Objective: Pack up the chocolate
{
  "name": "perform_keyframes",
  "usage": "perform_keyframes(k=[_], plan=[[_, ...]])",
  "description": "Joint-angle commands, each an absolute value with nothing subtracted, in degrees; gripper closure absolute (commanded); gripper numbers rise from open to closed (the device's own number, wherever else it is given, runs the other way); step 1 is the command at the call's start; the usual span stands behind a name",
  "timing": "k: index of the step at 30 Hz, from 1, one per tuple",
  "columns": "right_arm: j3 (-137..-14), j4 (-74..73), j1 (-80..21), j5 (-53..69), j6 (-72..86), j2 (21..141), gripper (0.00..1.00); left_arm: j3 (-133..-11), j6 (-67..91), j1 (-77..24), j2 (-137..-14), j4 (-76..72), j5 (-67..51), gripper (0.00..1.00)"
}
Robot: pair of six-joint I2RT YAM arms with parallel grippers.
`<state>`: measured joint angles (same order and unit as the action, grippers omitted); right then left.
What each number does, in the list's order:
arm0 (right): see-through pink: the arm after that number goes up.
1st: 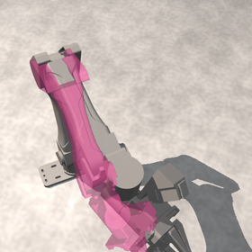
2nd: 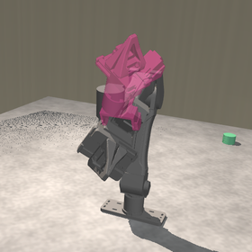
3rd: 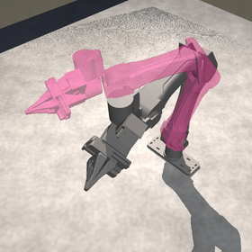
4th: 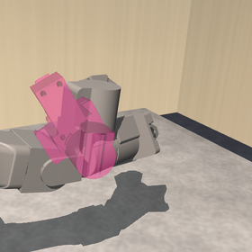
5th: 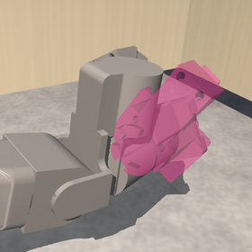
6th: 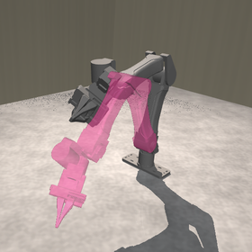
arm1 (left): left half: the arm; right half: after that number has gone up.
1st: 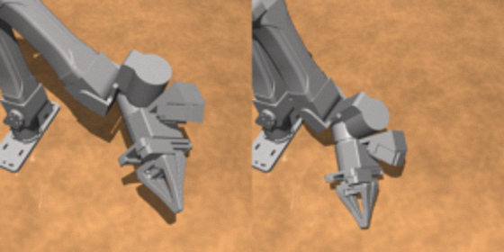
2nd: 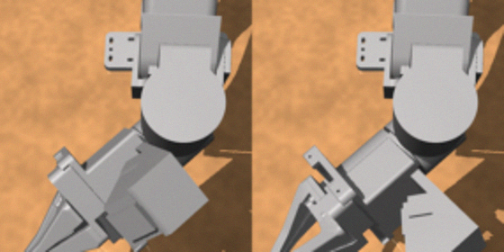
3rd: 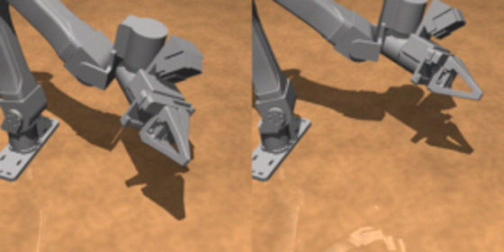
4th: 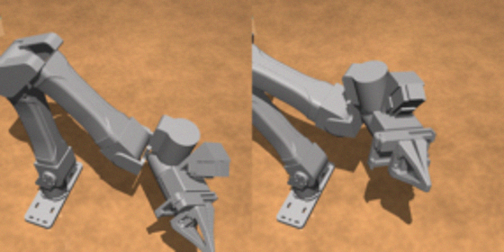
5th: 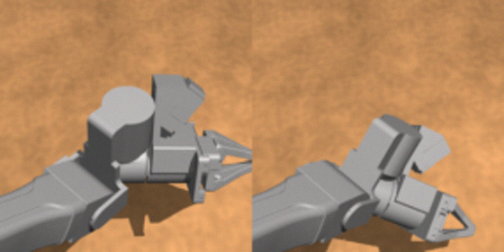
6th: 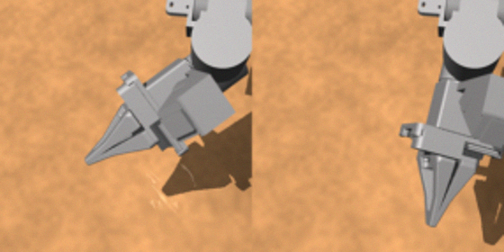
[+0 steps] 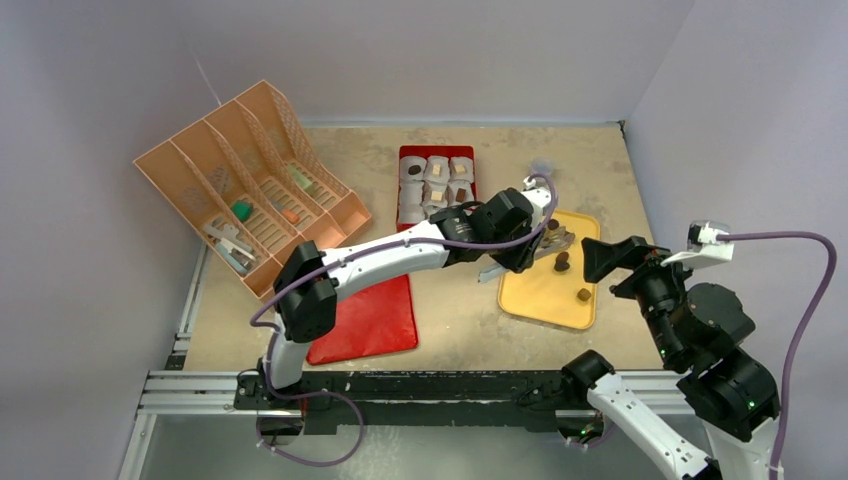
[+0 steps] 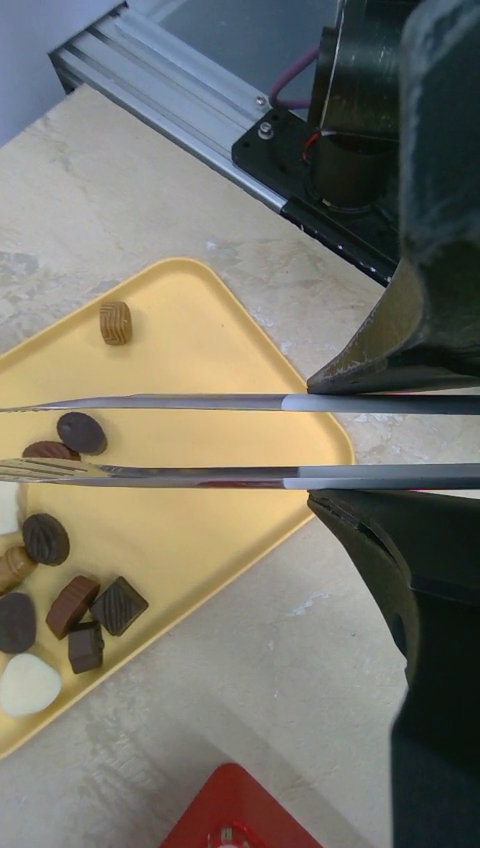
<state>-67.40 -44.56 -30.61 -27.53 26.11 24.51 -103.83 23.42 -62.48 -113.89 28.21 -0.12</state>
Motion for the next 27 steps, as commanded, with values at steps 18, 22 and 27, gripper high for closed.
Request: perform_keyframes(k=[18, 22, 27], plan=[[-68.19, -43.37, -30.41, -30.32, 24.81, 23.20, 0.01, -102.30, 18.08, -62.50, -119.61, 22.35, -6.53, 0.62], [-68.16, -43.72, -30.43, -30.41, 24.83, 22.81, 0.01, -102.70, 17.76, -62.54, -120.73, 22.29, -7.19, 0.61], [-68.13, -43.77, -30.41, -30.46, 24.87, 22.76, 0.01, -102.81, 17.80, -62.52, -121.42, 21.72, -7.60, 0.61]])
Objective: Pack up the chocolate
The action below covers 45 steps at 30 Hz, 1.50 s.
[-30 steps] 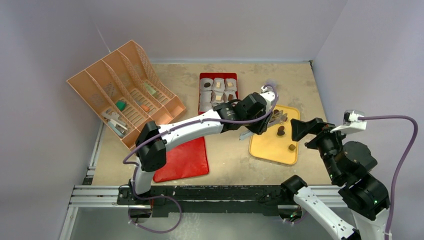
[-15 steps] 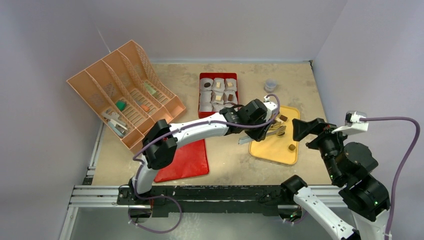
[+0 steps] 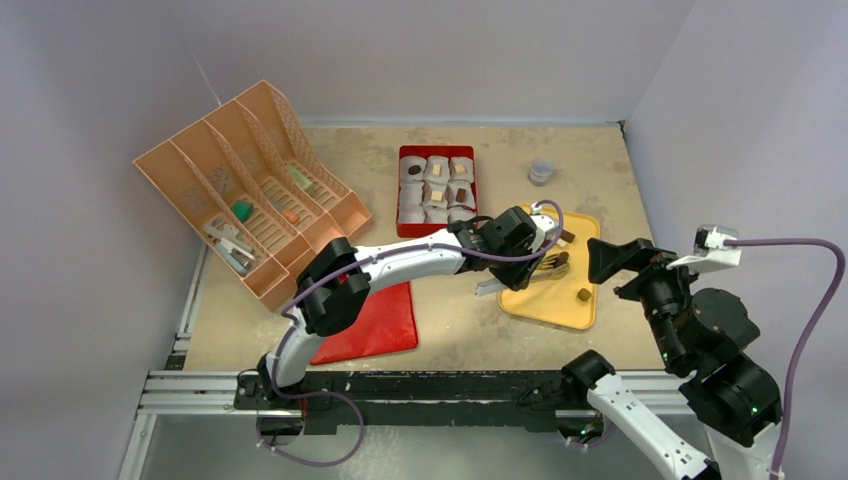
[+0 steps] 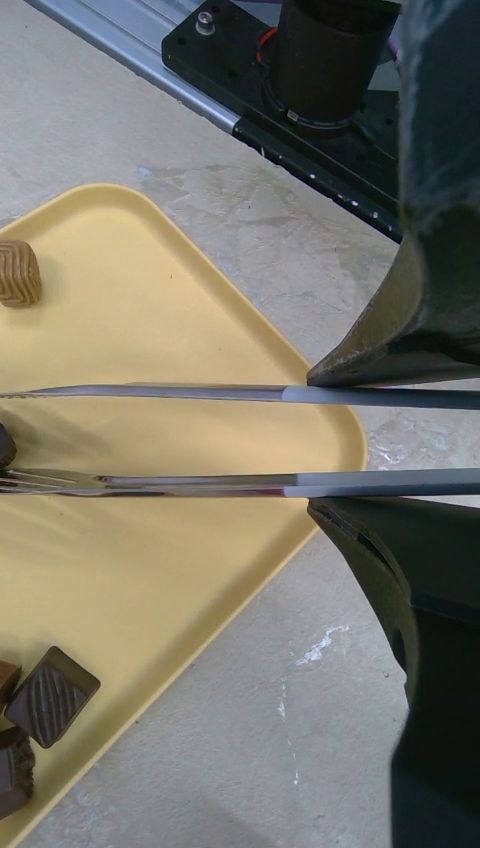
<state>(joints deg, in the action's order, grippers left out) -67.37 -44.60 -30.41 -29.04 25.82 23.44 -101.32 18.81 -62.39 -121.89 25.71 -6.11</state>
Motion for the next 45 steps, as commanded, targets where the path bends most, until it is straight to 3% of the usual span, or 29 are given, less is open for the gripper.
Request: perform_keyframes(k=[1, 10, 25, 45], plan=[[-68.13, -43.69, -30.41, -30.42, 24.80, 22.72, 0.01, -102.79, 17.88, -62.49, -121.53, 21.59, -7.75, 0.61], [-67.95, -43.94, -30.41, -30.32, 24.61, 22.33, 0.01, -102.96, 18.24, -62.97, -122.12, 20.59, -7.65, 0.62], [-67.06, -43.29, -30.41, -30.17, 24.43, 22.30, 0.01, -102.85, 18.58, -63.03, -120.20, 20.59, -3.99, 0.83], [-62.68, -43.60, -30.43, -26.62, 29.41, 21.89, 0.01, -94.69, 25.22, -63.02, -109.50, 16.98, 3.79, 0.87]])
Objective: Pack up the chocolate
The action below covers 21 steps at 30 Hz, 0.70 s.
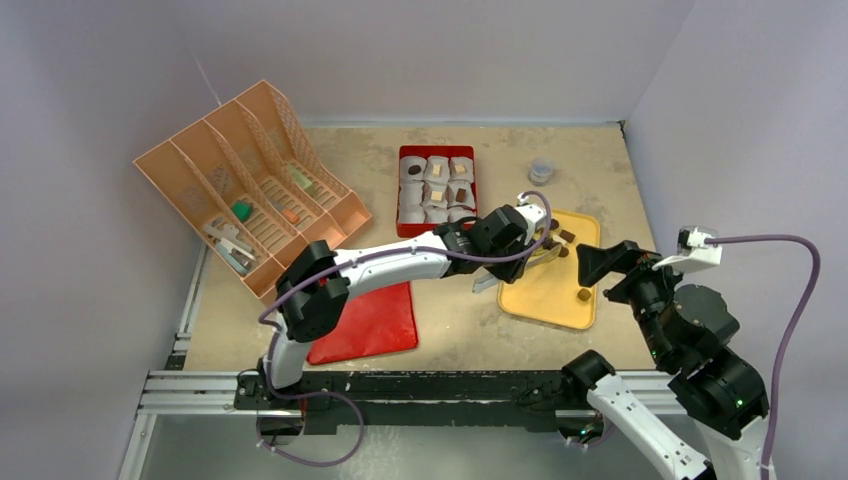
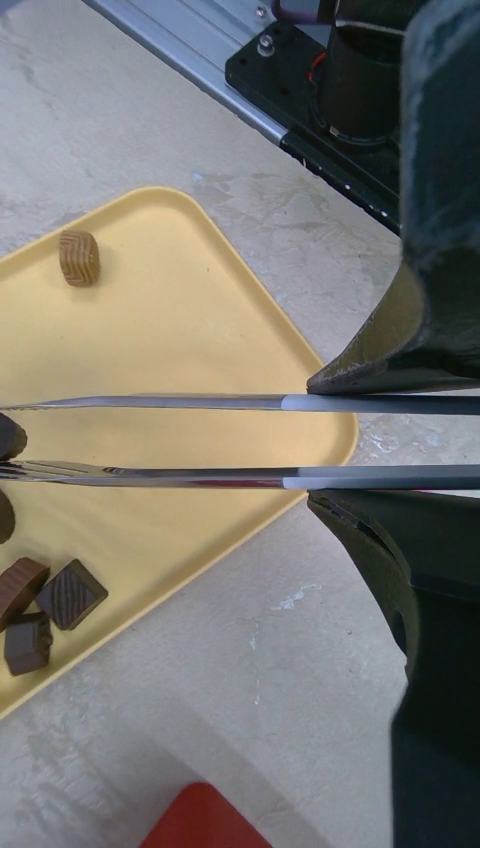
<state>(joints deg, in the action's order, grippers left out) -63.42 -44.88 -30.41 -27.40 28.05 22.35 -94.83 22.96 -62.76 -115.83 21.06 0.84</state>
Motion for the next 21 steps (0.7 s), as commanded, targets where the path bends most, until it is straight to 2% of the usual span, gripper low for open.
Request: perform_keyframes(k=[1, 10, 21], plan=[[-62.37, -43.29, -30.41, -26.57, 29.56, 21.89, 0.01, -94.66, 25.49, -63.02, -108.97, 17.49, 4.62, 0.87], [-61.04, -41.27, -30.45, -25.87, 29.47, 22.75, 0.01, -96.27, 28.18, -61.82, -104.95, 23.80, 14.19, 0.86], [-59.00, -40.22, -30.43, -25.42, 28.39, 22.75, 0.01, -93.56, 33.27, -52.63, -97.41, 28.57, 20.37, 0.86]])
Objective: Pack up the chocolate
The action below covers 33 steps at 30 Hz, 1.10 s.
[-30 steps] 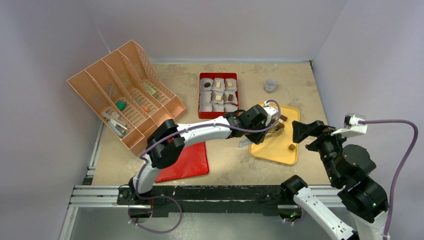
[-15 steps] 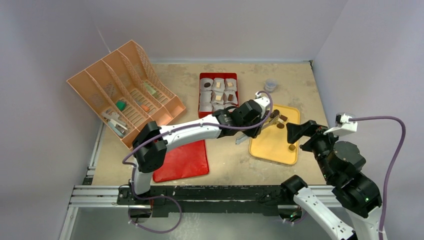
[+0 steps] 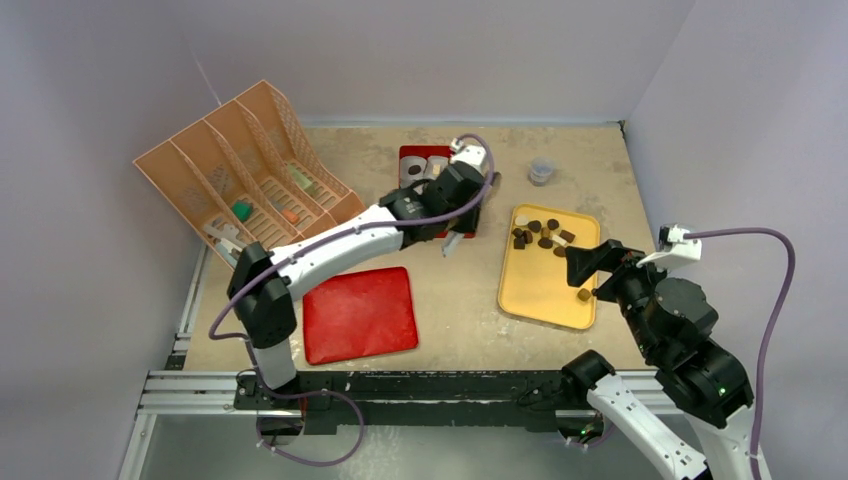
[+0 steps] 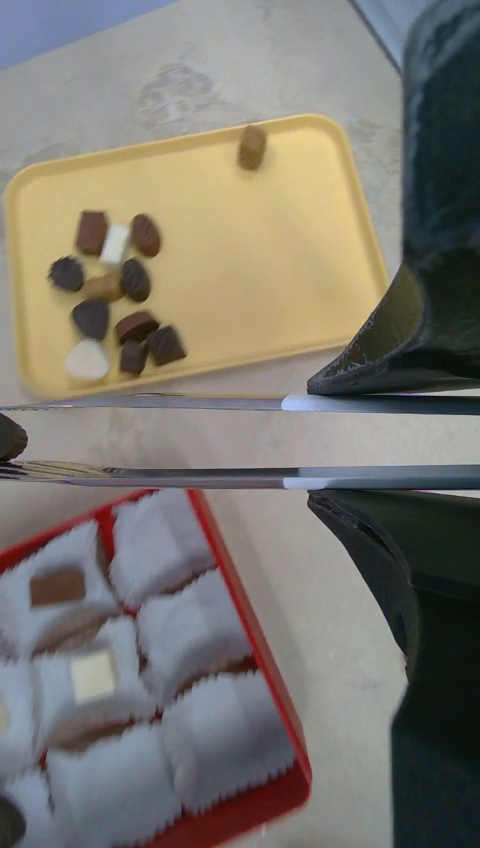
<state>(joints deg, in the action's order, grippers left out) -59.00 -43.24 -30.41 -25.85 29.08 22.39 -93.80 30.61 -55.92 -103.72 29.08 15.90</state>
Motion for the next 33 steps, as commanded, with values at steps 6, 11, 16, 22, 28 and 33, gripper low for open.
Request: perform_keyframes(k=[6, 11, 16, 22, 28, 33], plan=[[-59.24, -39.86, -30.42, -24.44, 27.73, 23.29, 0.01, -92.91, 34.78, -48.45, -95.84, 32.44, 24.67, 0.86], [-58.53, -40.06, -30.41, -24.69, 27.69, 22.80, 0.01, -93.06, 36.04, -44.76, -97.22, 36.14, 24.56, 0.86], [-58.47, -39.39, -30.46, -24.66, 27.36, 22.98, 0.01, -92.43, 36.75, -41.74, -99.11, 38.22, 24.24, 0.85], [-58.70, -39.57, -30.45, -25.06, 26.82, 23.21, 0.01, -93.55, 36.10, -40.34, -102.91, 40.98, 25.73, 0.84], [-58.46, -39.90, -30.41, -25.77, 26.73, 22.68, 0.01, -94.37, 35.69, -40.18, -105.29, 42.00, 26.19, 0.81], [-58.36, -39.82, -30.41, -26.08, 26.81, 22.68, 0.01, -95.05, 35.33, -40.23, -106.66, 42.69, 25.67, 0.79]])
